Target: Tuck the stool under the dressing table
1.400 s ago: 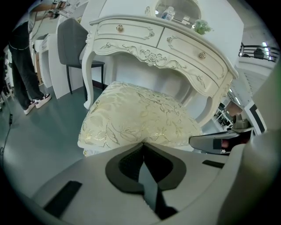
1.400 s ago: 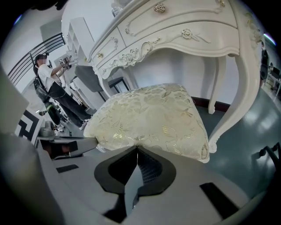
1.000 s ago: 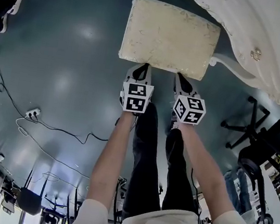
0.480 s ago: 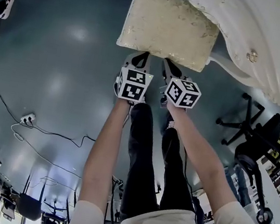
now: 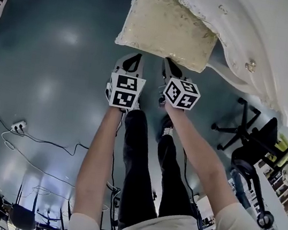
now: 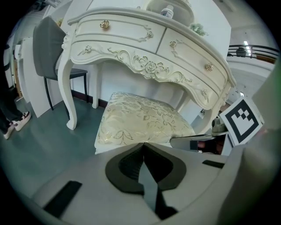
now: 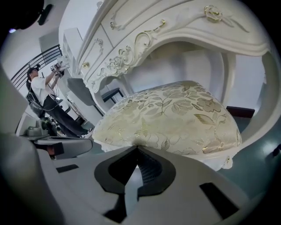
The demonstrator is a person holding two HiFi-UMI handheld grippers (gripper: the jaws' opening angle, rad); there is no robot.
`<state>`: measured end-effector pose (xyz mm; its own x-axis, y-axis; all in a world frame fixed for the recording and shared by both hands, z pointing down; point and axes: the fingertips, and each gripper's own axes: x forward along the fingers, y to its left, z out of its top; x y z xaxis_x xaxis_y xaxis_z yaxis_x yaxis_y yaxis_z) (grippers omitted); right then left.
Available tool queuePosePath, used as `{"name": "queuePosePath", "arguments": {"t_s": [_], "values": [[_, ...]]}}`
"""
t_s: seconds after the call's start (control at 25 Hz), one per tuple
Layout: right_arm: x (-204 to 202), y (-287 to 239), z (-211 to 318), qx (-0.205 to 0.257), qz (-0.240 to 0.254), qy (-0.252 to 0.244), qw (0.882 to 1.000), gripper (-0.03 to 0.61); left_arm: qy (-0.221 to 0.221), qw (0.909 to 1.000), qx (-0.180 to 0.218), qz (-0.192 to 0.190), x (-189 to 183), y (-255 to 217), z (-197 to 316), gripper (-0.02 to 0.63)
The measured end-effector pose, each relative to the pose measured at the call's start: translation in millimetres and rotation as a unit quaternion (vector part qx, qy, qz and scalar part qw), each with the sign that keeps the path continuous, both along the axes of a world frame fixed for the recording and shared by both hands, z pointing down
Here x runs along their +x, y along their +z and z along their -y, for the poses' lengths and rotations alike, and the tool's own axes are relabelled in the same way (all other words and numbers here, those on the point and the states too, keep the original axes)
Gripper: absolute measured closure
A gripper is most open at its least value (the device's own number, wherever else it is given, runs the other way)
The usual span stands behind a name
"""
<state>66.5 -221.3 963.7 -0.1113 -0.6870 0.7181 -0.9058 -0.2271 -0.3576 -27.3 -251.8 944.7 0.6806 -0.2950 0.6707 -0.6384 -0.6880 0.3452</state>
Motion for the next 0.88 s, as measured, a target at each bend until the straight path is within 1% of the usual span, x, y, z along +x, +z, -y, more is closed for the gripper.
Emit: {"name": "queuePosePath", "arguments": {"t_s": [0.16, 0.24, 0.32, 0.44, 0.56, 0.76, 0.88], "values": [[6.7, -1.1, 8.5, 0.000, -0.008, 0.016, 1.000, 0.535, 0.013, 0.9999, 0.005, 0.002, 2.0, -3.0, 1.5, 0.598], [11.0, -2.2, 13.6, -0.001, -0.010, 0.021, 1.000, 0.535, 0.012, 0.9999, 0.007, -0.004, 6.2, -5.3, 5.2, 0.598], [15.9, -2.4, 18.8, -0.002, -0.014, 0.026, 1.000, 0.535, 0.015, 0.9997, 0.019, -0.005, 10.6, -8.1, 10.3, 0.598], [20.5, -1.0, 27.8, -0.004, -0.017, 0.035, 0.999, 0.535, 0.027, 0.9988, 0.040, 0.008, 10.7, -10.0, 21.7, 0.598], [28.9, -0.8, 37.0, -0.003, -0.030, 0.043, 0.999, 0.535, 0.024, 0.9987, 0.045, 0.003, 11.8, -17.0, 34.9, 0.598], [47.6, -2.2, 53.4, 0.011, -0.045, 0.079, 0.996, 0.535, 0.017, 0.9973, 0.071, 0.002, 13.2, -27.4, 53.8, 0.598], [55.3, -1.9, 65.2, 0.020, -0.054, 0.093, 0.994, 0.535, 0.010, 0.9974, 0.071, 0.000, 13.8, -26.0, 59.9, 0.598]]}}
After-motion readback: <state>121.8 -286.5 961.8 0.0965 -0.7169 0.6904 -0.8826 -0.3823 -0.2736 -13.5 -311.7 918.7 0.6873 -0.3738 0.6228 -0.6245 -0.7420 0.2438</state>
